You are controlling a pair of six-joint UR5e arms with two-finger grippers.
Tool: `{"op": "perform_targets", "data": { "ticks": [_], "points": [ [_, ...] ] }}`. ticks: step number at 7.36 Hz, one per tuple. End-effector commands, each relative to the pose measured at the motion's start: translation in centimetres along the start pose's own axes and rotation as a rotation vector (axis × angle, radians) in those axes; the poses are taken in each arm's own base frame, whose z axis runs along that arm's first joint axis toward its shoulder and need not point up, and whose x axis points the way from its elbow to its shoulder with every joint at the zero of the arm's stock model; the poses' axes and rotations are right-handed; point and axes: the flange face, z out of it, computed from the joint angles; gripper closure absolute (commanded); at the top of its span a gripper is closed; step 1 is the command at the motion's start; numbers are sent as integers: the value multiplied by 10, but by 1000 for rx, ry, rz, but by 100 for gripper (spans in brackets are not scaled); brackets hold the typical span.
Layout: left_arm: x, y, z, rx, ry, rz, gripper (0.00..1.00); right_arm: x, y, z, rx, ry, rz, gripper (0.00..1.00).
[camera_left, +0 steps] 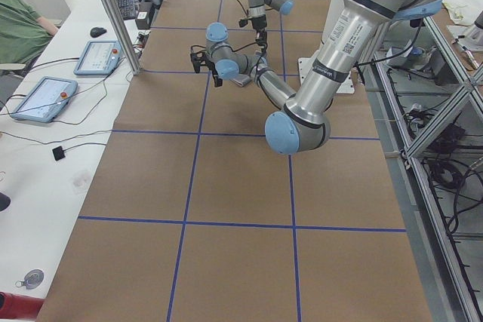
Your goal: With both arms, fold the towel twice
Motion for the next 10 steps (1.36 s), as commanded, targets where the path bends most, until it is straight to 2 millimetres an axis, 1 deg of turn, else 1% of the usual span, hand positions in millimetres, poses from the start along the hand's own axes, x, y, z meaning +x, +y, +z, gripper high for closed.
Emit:
{"op": "perform_targets", "data": {
  "ticks": [1,2,3,4,5,6,7,8,9,10],
  "points": [
    [-1,-6,-4,9,2,-6,0,-21,44,20,-73,-15,-19,100],
    [-1,-6,-4,9,2,-6,0,-37,64,31,-100,-20,3,100],
    [0,-6,-5,9,3,-5,0,-43,71,35,-109,-23,3,100],
    [0,-6,-5,9,3,-5,0,-43,72,36,-108,-23,1,100],
    [-1,-6,-4,9,0,-6,0,-49,72,38,-109,-24,1,100],
    [-1,-6,-5,9,2,-6,0,-58,73,39,-112,-30,11,39],
    [-1,-6,-5,10,2,-6,0,-68,73,32,-109,-48,23,1],
    [-1,-6,-4,9,0,-6,0,-72,64,21,-92,-63,34,1],
    [-2,-5,-3,6,0,-6,0,-75,50,2,-74,-83,39,1],
    [-1,-5,-4,3,0,-6,0,-74,31,-21,-83,-92,53,0]
  ]
}}
